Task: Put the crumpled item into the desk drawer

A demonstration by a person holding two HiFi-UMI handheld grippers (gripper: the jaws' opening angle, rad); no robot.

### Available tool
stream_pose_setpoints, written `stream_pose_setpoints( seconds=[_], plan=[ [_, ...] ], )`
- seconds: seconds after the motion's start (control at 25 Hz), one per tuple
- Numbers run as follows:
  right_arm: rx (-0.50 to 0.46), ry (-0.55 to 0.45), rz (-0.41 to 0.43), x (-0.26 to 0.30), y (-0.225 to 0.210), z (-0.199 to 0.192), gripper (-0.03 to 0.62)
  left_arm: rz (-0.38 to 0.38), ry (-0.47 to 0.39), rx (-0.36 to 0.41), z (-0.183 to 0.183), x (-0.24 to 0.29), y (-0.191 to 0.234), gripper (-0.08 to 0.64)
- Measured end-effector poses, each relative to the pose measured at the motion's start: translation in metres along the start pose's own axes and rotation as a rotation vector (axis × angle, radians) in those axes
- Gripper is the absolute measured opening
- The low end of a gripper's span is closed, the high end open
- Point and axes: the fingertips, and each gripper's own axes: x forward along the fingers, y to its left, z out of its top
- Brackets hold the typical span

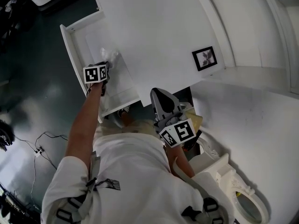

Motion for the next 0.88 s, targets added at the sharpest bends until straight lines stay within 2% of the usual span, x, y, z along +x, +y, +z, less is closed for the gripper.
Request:
stream_pose_setpoints(
  seconds=[0.08,0.28,0.48,0.88],
  plan=[
    [-0.001,0.000,0.000,-0.001,0.000,0.001,0.011,0.001,0.007,0.014,0.000,0.001,0.002,0.064],
    [0.006,0.003,-0.018,0.000,0.000,-0.002,0.011,-0.005,0.016,-0.037,-0.005,0.006,0.010,0.064],
    [0.007,0.006,-0.030,0.003,0.002,-0.004,0.011,0.019,0.049,-0.013,-0.010,0.012,0.015,0.064],
    [0.007,0.004,-0.068,-0.003,0.006,-0.006,0.011,0.013,0.063,0.000,-0.010,0.016,0.017,0.066]
  ],
)
